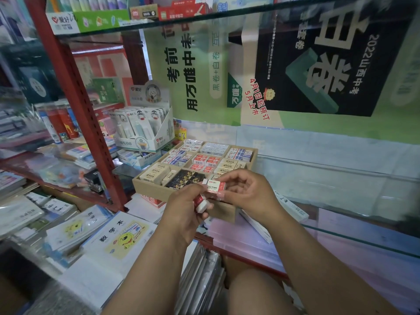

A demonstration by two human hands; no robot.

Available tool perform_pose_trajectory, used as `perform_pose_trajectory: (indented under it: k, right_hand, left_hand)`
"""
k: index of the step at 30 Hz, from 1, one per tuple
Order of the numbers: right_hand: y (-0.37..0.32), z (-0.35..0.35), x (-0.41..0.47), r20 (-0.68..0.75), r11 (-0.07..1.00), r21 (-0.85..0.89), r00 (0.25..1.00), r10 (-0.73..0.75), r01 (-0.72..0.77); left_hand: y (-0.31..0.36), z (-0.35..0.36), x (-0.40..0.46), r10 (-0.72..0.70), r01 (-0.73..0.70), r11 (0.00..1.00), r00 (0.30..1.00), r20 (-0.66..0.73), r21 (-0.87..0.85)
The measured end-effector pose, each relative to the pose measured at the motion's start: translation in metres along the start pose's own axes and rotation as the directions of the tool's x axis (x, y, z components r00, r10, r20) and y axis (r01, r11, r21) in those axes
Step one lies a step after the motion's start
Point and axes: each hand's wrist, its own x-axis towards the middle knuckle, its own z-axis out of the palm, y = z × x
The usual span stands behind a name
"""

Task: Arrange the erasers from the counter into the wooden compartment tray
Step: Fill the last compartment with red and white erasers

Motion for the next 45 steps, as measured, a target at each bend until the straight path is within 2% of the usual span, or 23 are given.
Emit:
perform_pose_trajectory:
  k: [2, 5, 7, 9, 12, 14, 18, 23, 34, 39, 45]
  right_hand:
    - [0.004, 0.000, 0.000, -0.029, 0.988, -0.128, 0.995, -0.095, 0.091]
    - [0.010, 0.001, 0.002, -0.006, 0.876, -0.409, 0.959, -0.284, 0.257]
    - [0.011, 0.000, 0.004, -0.033, 0.828, -0.480, 0.938, -0.346, 0.289]
    - [0.009, -0.004, 0.006, -0.135, 0.871, -0.448, 0.947, -0.291, 0.203]
    - [0.009, -0.009, 0.010, -0.254, 0.948, -0.317, 0.963, -0.094, 0.008]
    - [0.013, -0.011, 0.012, -0.257, 0.950, -0.309, 0.966, -0.035, -0.048]
    - [0.024, -0.007, 0.018, -0.226, 0.899, -0.419, 0.974, 0.031, -0.126]
    - [0.036, 0.004, 0.028, -0.133, 0.812, -0.575, 0.991, 0.034, -0.105]
    - [0.043, 0.014, 0.040, -0.031, 0.728, -0.684, 0.999, 0.027, -0.041]
    - [0.042, 0.012, 0.042, -0.043, 0.754, -0.654, 0.998, 0.046, -0.063]
    - [0.028, 0.016, 0.034, -0.120, 0.881, -0.468, 0.993, 0.012, -0.067]
  left_hand:
    - [0.000, -0.001, 0.001, 0.006, -0.005, 1.000, 0.999, -0.035, 0.029]
    - [0.001, -0.002, 0.002, -0.003, 0.004, 1.000, 0.999, -0.053, 0.015]
    - [0.001, -0.004, 0.004, -0.024, 0.024, 1.000, 0.998, -0.052, -0.014]
    - [-0.001, -0.007, 0.008, -0.054, 0.050, 0.997, 0.995, -0.088, -0.050]
    - [-0.003, -0.016, 0.012, -0.102, 0.084, 0.991, 0.979, -0.176, -0.108]
    - [-0.003, -0.020, 0.015, -0.116, 0.086, 0.984, 0.974, -0.195, -0.155]
    - [-0.006, -0.021, 0.018, -0.133, 0.086, 0.969, 0.972, -0.194, -0.232]
    - [-0.007, -0.023, 0.018, -0.116, 0.053, 0.952, 0.974, -0.193, -0.303]
    - [-0.009, -0.028, 0.021, -0.024, -0.031, 0.945, 0.986, -0.163, -0.327]
    - [-0.009, -0.028, 0.020, 0.010, -0.050, 0.969, 0.987, -0.159, -0.244]
    - [-0.010, -0.028, 0.021, 0.026, -0.050, 0.966, 0.995, -0.096, -0.252]
